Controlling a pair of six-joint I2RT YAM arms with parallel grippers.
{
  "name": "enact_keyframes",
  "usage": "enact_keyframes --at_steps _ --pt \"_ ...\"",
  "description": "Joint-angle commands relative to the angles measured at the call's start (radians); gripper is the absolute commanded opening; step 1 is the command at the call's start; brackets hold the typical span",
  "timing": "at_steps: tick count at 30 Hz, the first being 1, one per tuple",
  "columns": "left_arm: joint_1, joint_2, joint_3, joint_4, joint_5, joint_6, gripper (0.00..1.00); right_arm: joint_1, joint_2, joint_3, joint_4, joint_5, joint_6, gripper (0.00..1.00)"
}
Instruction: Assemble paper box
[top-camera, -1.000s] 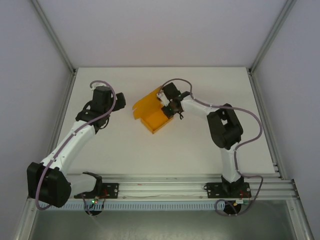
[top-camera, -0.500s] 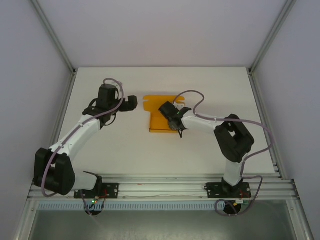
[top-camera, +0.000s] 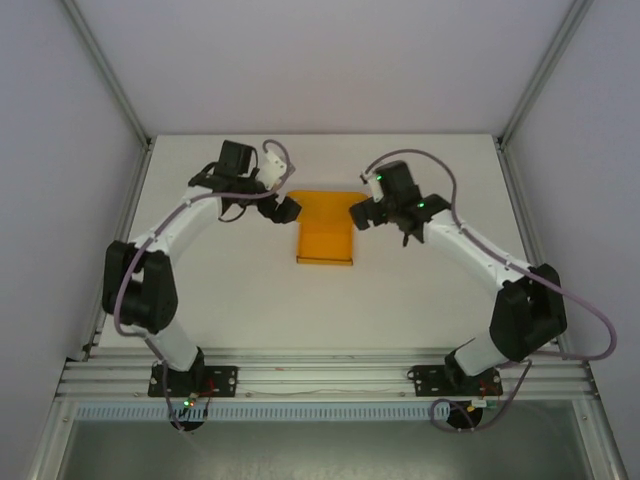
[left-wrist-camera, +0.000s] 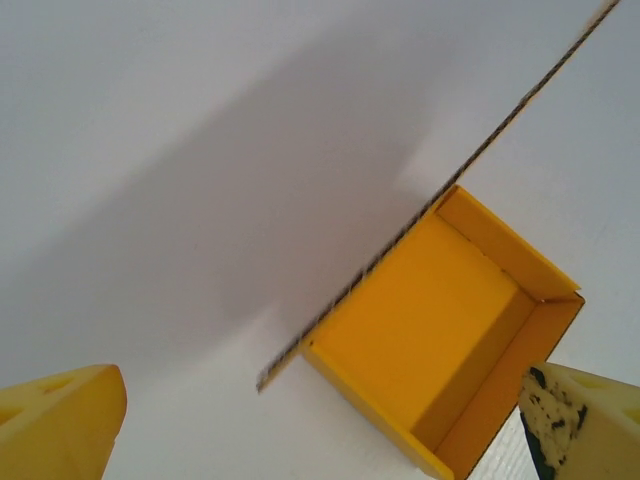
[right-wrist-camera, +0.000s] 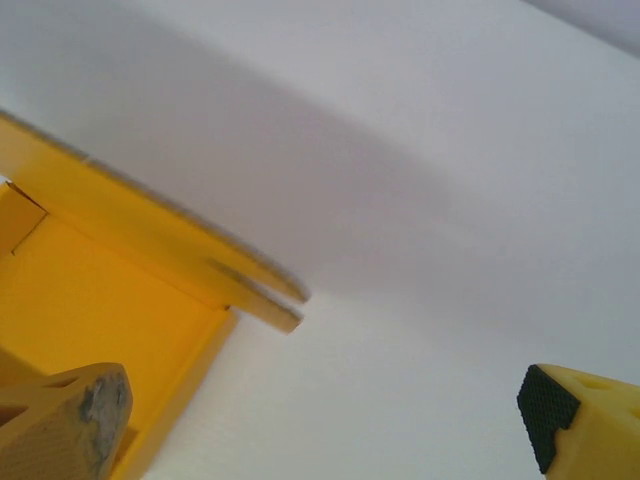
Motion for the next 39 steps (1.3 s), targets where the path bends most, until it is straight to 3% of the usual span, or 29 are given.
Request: enact_keyframes --at_steps 1,4,10,15,21,24,28,32,36,39 --pt "0.008 0.093 0.136 -0.291 0.109 0.277 0.98 -0.068 0.06 0.1 -0.078 -0.317 -0.34 1.0" --pt "0.006 0.173 0.236 -0.409 0.125 0.365 0.93 -0.077 0.15 0.218 -0.251 -0.342 -0.499 0.97" --pt "0.004 0.265 0.359 -0.476 0.082 0.419 0.62 -0.081 0.314 0.398 -0.428 -0.359 -0.56 0.83" --pt "-0.002 0.33 0.435 -0.522 0.055 0.437 0.44 -0.094 0.422 0.514 -0.52 -0.311 -0.548 0.54" --pt "-0.012 0.345 0.434 -0.51 0.024 0.432 0.15 -0.095 0.458 0.573 -0.578 -0.351 -0.559 0.18" --pt "-0.021 0.338 0.434 -0.478 -0.01 0.382 0.05 -0.095 0.466 0.589 -0.59 -0.377 -0.543 0.07" --pt "-0.033 0.303 0.391 -0.321 -0.128 0.199 0.0 -0.091 0.454 0.6 -0.532 -0.34 -0.381 0.01" --pt "-0.053 0.242 0.322 -0.135 -0.241 -0.063 0.0 -0.072 0.413 0.562 -0.363 -0.188 -0.056 0.0" --pt "-0.09 0.207 0.257 -0.022 -0.28 -0.369 0.0 -0.046 0.361 0.461 -0.168 -0.086 0.322 0.0" --pt "-0.13 0.171 0.201 0.052 -0.318 -0.534 0.0 -0.008 0.328 0.363 -0.019 0.001 0.518 0.0"
